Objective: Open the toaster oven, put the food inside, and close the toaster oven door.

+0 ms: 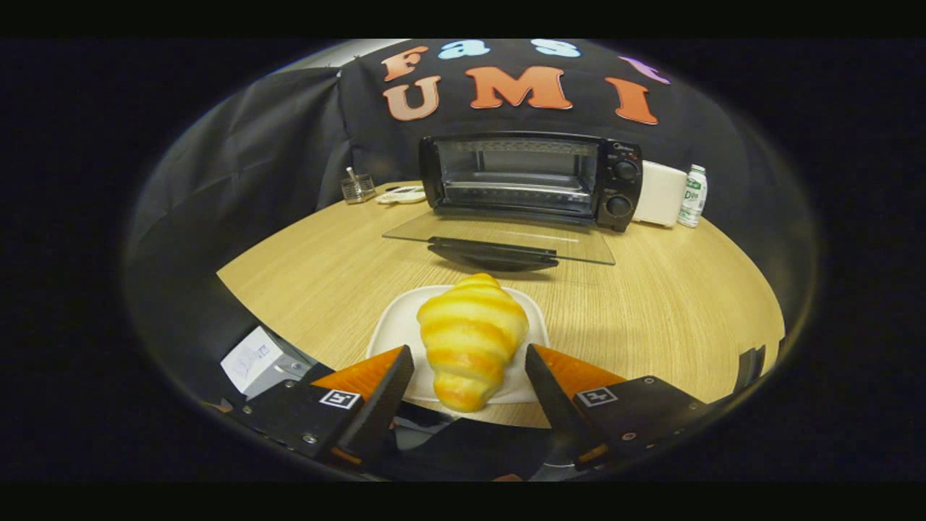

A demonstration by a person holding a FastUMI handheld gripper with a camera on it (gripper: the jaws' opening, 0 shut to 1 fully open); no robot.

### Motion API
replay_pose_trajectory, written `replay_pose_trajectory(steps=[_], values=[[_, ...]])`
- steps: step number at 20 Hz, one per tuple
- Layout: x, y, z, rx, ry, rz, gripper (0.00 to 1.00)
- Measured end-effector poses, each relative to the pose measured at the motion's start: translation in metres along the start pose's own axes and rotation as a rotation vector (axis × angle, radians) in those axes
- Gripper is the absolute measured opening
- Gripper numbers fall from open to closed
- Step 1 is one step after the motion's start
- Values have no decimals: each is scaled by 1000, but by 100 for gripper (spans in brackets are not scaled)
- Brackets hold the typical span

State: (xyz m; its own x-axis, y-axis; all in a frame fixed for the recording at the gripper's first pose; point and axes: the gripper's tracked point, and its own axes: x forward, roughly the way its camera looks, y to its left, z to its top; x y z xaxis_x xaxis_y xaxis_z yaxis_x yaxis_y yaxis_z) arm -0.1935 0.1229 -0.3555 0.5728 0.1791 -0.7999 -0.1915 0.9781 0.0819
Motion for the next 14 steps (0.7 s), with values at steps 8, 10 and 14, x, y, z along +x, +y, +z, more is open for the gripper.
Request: replay_pose_trajectory(steps=[8,10,14], values=[[-3,-4,4,112,-6,34,53],[-11,3,13,165,-37,97,50],[-17,8,39,295,-111,189,50]])
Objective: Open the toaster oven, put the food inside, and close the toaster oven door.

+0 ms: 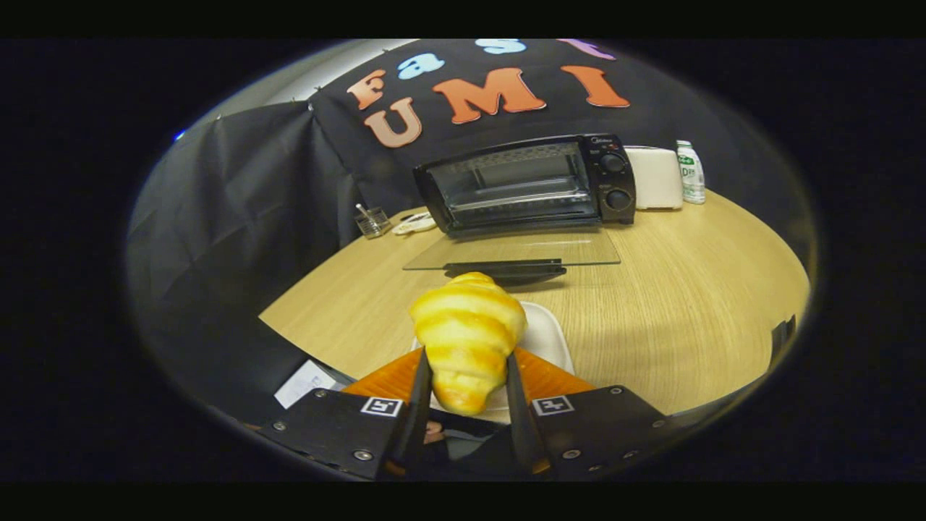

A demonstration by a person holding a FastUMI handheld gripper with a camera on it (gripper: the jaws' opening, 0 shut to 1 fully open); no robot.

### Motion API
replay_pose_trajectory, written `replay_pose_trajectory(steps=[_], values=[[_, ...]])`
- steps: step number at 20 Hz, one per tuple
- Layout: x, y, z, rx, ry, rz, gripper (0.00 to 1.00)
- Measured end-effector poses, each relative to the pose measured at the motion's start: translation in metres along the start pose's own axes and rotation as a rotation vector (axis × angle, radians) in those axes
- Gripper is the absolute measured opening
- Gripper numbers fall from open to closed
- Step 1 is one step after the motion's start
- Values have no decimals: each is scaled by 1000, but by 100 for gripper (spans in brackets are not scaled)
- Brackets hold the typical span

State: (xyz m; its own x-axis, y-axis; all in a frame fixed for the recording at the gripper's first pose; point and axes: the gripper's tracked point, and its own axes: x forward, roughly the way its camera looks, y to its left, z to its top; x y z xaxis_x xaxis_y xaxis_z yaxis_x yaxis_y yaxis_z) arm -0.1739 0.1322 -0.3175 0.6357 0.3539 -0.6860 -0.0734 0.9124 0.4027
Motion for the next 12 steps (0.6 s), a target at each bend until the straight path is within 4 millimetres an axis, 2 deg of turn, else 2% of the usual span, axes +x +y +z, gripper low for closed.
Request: replay_pose_trajectory(steps=[6,12], values=[[26,23,56,237,-114,162,50],[67,16,118,364,-186,178,50]])
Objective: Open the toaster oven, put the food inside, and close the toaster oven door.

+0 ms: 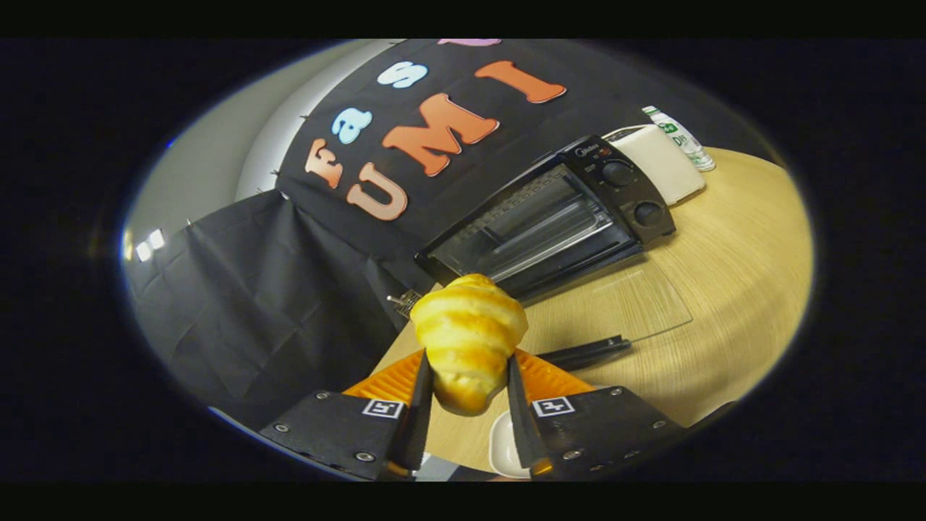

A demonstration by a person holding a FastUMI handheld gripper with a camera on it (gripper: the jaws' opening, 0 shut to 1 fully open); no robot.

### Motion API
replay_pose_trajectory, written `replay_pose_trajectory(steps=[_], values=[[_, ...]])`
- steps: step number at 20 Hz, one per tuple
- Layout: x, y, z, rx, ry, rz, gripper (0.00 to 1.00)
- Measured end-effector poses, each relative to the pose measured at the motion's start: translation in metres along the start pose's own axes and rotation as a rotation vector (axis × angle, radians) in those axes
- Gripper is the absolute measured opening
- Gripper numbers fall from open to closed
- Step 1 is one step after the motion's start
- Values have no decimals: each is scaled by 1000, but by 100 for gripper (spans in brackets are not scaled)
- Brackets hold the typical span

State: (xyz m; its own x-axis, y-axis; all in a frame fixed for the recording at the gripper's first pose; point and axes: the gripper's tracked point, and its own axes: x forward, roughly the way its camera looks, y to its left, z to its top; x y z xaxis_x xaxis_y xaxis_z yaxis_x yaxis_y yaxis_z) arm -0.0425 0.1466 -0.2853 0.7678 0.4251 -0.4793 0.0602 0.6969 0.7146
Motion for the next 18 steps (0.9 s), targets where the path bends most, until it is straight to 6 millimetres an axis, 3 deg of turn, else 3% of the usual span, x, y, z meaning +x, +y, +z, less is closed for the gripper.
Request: replay_pose_trajectory(steps=[2,8,14,18], values=[[20,-5,17,16,-28,-23,50],[76,-15,43,87,-48,-56,50],[112,-35,67,35,-104,-160,50],[132,-38,78,11,-117,-189,50]])
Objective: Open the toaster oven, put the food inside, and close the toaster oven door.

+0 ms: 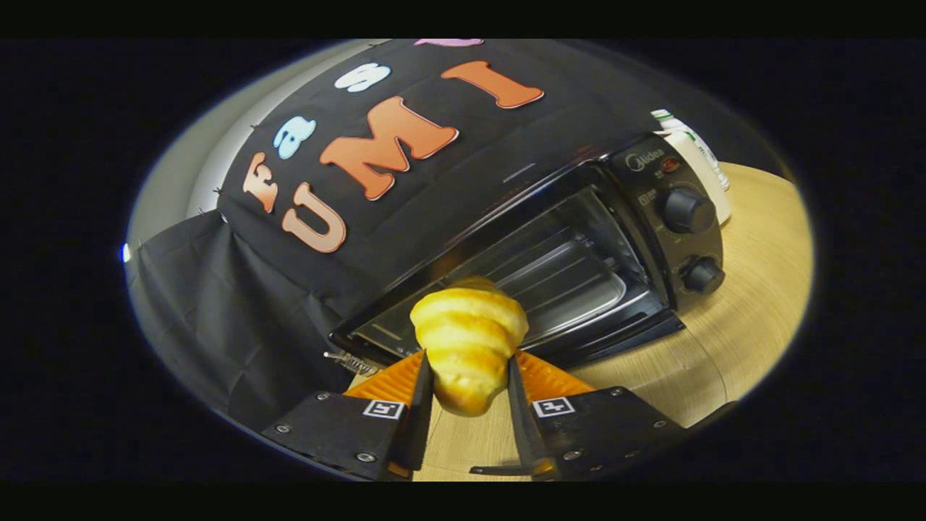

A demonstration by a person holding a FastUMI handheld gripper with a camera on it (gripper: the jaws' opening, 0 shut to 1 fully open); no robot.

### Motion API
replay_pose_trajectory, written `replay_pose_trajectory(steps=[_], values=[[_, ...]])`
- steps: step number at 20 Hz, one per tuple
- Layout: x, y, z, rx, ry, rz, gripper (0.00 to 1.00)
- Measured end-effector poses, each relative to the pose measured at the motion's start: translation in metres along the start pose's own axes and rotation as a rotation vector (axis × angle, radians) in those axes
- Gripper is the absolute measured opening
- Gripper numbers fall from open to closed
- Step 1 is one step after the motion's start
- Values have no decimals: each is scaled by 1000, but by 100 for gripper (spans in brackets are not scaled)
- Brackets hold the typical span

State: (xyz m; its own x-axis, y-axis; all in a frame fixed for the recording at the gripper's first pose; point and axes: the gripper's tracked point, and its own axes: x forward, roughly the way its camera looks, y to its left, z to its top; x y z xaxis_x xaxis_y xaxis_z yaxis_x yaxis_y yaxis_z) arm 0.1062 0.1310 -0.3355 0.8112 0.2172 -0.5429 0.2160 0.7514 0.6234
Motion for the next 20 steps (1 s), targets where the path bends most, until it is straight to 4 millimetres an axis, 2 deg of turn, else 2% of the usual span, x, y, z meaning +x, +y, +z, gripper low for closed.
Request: replay_pose_trajectory(steps=[6,11,12,16,20], values=[[33,-8,11,-40,-14,-55,50],[56,-25,21,-151,-65,-139,50],[56,-27,22,-186,-71,-155,50],[51,-26,19,-293,-76,-175,64],[28,-29,25,-398,-84,-184,72]])
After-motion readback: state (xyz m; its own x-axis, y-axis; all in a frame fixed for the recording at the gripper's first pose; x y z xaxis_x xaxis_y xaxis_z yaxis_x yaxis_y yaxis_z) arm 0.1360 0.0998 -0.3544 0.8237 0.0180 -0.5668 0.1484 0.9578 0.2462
